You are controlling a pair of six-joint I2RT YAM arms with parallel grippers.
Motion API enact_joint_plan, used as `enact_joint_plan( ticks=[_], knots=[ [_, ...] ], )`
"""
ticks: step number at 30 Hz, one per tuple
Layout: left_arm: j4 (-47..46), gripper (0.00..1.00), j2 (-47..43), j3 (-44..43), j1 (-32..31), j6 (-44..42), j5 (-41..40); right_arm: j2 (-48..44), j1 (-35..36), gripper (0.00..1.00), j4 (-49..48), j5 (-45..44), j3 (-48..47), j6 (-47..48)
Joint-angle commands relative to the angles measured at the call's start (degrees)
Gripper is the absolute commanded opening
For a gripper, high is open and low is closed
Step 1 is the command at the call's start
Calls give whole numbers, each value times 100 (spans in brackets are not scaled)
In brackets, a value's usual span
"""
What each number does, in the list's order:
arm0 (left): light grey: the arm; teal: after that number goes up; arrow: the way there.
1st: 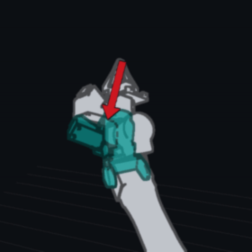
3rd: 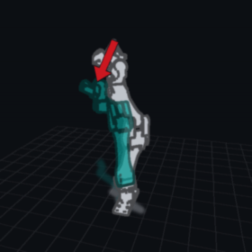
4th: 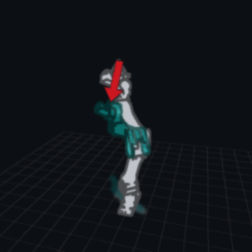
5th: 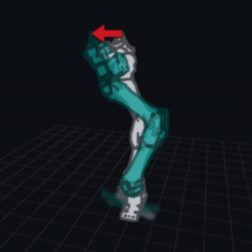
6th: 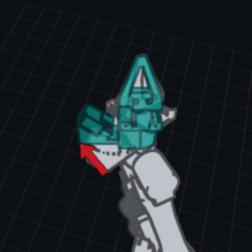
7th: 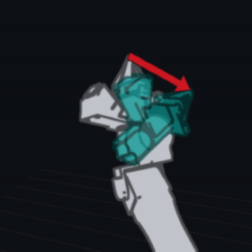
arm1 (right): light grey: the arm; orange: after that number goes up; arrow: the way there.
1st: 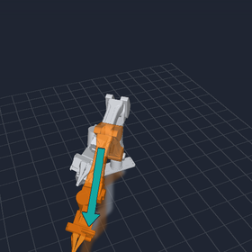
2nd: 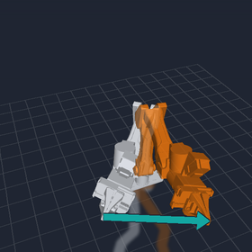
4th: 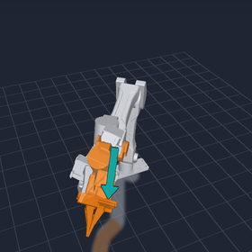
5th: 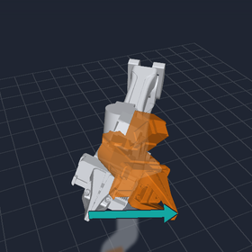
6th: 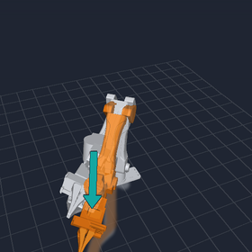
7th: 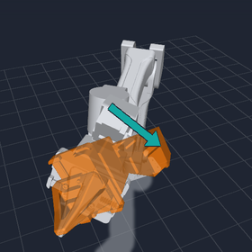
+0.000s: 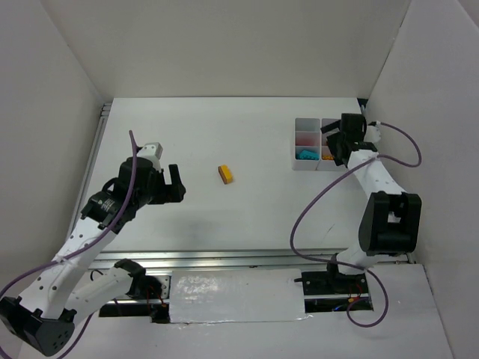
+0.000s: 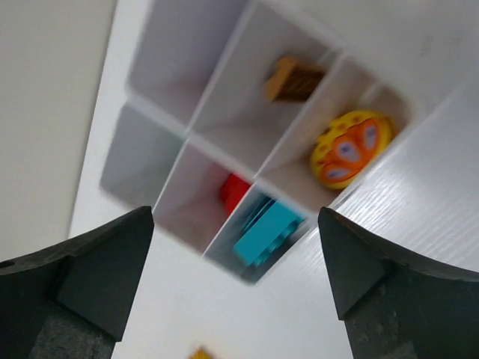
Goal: Sort the legos into containers by color
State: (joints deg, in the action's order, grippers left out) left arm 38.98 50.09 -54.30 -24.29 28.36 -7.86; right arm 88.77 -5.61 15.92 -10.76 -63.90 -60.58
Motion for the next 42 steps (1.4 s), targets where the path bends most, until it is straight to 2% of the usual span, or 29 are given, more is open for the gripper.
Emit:
enact_joint_plan(
  ticks=[1, 5, 8, 14, 20, 22, 36, 42],
  knots=[
    [-75, 100, -165, -37, 74, 11, -286, -553, 760, 100, 95, -549, -527, 800],
    [39, 100, -262, -71, 100, 178, -768, -730, 1709, 100, 112, -664, -693, 1608],
    [162, 100, -297, -98, 153, 337, -1033, -651, 2141, 100, 130, -392, -913, 2128],
    [303, 100, -385, -142, 241, 539, -1429, 34, 3126, 100, 649, 346, -1695, 3199],
    [329, 100, -447, -159, 294, 583, -1534, 947, 3899, 100, 1009, 882, -2276, 3780],
    [338, 100, -464, -151, 320, 592, -1552, 1185, 4136, 100, 1114, 752, -2451, 3843],
    [303, 100, -509, -133, 390, 548, -1482, 2627, 4683, 100, 1765, 953, -3752, 4185],
    [294, 100, -482, -142, 408, 539, -1456, 2900, 4744, 100, 1739, 883, -3832, 4194]
  ],
)
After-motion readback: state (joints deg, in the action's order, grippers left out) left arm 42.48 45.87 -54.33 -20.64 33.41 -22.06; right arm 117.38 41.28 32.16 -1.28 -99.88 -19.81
